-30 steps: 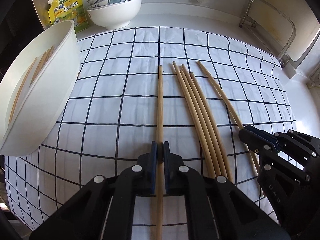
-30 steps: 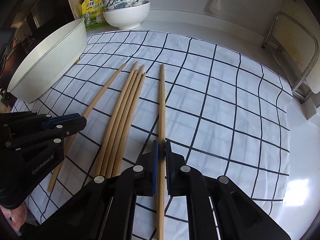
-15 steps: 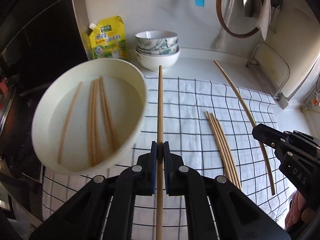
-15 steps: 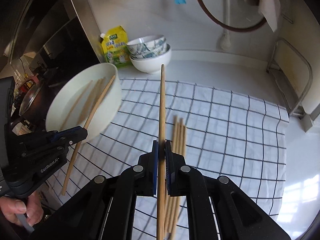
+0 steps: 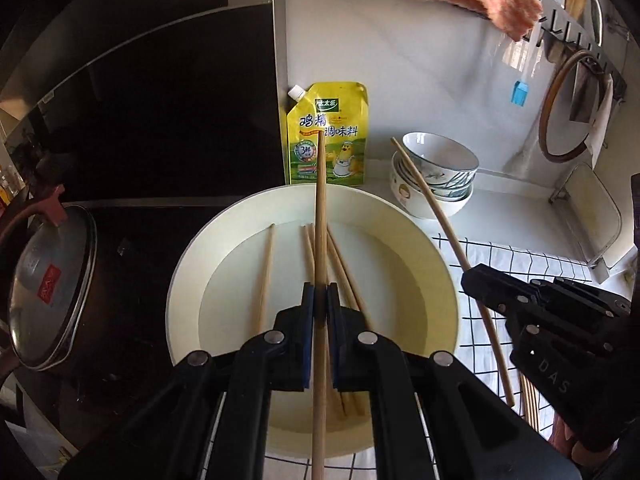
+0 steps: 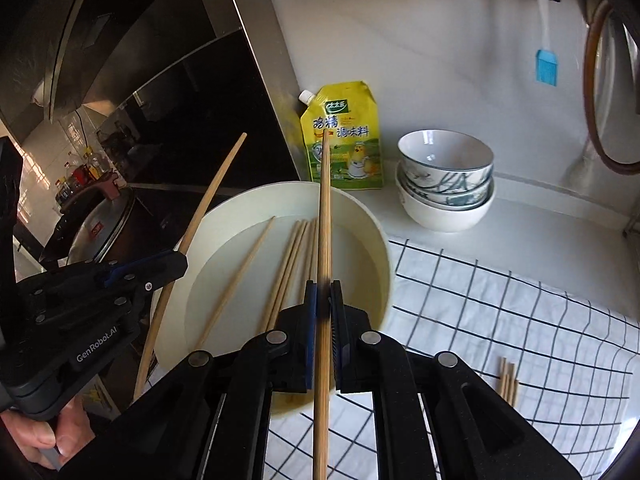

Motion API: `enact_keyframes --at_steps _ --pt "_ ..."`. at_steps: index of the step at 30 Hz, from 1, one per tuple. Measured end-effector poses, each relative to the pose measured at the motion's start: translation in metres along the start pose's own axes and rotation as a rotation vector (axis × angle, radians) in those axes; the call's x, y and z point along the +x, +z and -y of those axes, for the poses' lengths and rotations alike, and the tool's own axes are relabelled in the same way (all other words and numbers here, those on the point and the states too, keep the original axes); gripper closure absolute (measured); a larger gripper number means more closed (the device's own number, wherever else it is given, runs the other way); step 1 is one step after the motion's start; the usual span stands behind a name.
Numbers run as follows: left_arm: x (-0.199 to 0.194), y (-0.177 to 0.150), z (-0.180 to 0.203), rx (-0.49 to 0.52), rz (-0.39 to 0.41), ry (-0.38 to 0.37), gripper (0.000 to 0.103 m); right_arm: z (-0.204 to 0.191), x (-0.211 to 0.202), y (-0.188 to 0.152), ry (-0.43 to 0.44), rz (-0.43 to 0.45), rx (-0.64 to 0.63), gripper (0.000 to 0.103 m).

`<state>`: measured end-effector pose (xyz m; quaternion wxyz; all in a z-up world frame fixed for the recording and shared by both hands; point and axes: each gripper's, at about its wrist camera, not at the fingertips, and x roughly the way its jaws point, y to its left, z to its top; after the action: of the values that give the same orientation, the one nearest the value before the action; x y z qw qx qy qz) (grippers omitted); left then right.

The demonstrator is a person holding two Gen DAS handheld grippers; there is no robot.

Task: Organize utensils
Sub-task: 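Carry the left tool's chopstick over the basin while the right tool carries its chopstick there, then open the left tool to release its chopstick into the water while the right tool releases too, then move both open tools back over the remaining chopsticks on the cloth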

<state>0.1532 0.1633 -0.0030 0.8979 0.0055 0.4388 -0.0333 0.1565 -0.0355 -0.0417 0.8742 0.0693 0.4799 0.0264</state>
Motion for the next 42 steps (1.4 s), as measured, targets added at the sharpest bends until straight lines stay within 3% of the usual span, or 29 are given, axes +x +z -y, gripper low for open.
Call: enact_keyframes --at_steps 11,21,23,26,30,38,42 --pt "0.078 -0.006 -0.025 -0.001 -0.14 -0.025 0.096 -0.011 0.083 -0.003 -0.042 -0.137 0.072 0.096" --pt "0.101 -0.013 -0.037 -0.015 -0.191 -0.03 0.095 -0.014 0.101 -0.013 -0.087 -0.189 0.059 0.096" --pt "0.1 -0.013 -0.039 -0.023 -0.188 -0.028 0.095 -0.015 0.101 -0.013 -0.099 -0.186 0.053 0.089" --pt "0.097 -0.012 -0.043 -0.031 -0.187 -0.018 0.089 -0.017 0.098 -0.011 -0.116 -0.169 0.038 0.079" --pt "0.088 -0.012 -0.046 -0.036 -0.167 -0.009 0.076 -0.017 0.093 -0.008 -0.12 -0.154 0.034 0.079" --pt "0.07 -0.012 -0.046 -0.034 -0.134 0.002 0.06 -0.019 0.076 -0.007 -0.118 -0.123 0.023 0.079" --pt "0.061 -0.015 -0.042 -0.033 -0.124 0.014 0.058 -0.016 0.064 -0.009 -0.115 -0.104 0.026 0.078"
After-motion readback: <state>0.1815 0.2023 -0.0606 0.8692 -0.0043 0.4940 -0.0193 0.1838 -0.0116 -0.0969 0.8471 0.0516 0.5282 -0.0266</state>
